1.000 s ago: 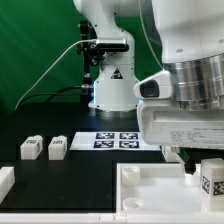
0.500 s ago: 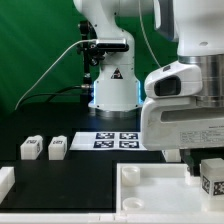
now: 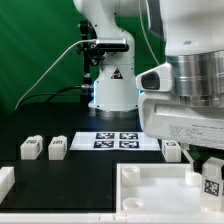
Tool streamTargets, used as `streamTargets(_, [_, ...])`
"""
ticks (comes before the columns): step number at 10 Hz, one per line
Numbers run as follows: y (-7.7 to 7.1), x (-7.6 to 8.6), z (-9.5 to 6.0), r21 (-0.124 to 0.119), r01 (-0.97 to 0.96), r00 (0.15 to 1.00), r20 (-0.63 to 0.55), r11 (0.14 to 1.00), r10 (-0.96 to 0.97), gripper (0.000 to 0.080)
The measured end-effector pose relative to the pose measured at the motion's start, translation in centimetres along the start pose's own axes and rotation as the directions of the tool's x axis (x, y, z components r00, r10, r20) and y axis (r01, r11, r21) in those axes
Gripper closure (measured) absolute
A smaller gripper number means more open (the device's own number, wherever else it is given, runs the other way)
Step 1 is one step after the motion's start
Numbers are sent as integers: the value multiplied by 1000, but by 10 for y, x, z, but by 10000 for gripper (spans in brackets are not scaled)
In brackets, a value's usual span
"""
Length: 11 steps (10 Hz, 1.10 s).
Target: Assemble one leg
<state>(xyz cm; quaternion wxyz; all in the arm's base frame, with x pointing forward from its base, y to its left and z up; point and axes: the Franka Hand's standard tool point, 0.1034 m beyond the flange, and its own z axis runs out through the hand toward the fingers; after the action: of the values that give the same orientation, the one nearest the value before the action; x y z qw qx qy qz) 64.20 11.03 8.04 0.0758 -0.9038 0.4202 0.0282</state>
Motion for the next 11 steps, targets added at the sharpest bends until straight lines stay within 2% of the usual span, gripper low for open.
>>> streamTargets(1, [1,0,0,4,-159,987,8,987,159,498])
streamTargets(2, [2,0,0,12,-399,916,36,917,399,499])
streamTargets(3, [3,1,-1,13,-551,834,59,835,549,499])
streamTargets(5, [4,1,-2,7,-734,677,84,679,731,499])
streamTargets(7, [4,1,-2,5,-831,555,92,557,827,499])
streamTargets(9, [5,0,-3,-19,-925,376,91,379,922,499])
streamTargets(11, [5,0,-3,-22,-912,407,85,410,910,499])
